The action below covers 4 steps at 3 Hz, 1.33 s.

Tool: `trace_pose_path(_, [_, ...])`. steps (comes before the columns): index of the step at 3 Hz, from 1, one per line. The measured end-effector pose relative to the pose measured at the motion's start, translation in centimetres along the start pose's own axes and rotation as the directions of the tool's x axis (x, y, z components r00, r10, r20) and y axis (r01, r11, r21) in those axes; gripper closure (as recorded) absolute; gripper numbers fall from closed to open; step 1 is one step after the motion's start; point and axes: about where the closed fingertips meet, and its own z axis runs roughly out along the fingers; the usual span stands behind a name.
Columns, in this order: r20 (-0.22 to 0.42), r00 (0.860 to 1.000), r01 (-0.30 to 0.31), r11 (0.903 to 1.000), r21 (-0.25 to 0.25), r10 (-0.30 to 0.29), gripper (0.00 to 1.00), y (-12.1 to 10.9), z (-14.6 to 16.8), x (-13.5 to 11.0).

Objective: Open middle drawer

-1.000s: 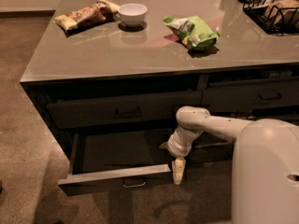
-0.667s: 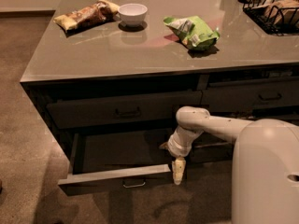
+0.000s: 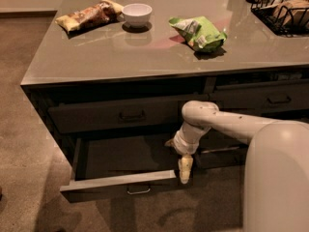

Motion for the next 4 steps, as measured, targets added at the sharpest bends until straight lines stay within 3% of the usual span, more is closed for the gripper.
trace_pose_path(1, [-0.012, 1.000, -0.014, 0.9995, 0.029, 0.014, 0.18, -1.2, -0.7, 0.9])
trace_pose_path(3, [-0.004, 0.999, -0.036, 0.9966, 0.074, 0.037, 0.64, -3.8, -0.8, 2.4])
trace_pose_path(4, [0.087, 0.995, -0.058, 0.9911, 0.119, 0.048, 0.95, -3.8, 1.9, 3.9])
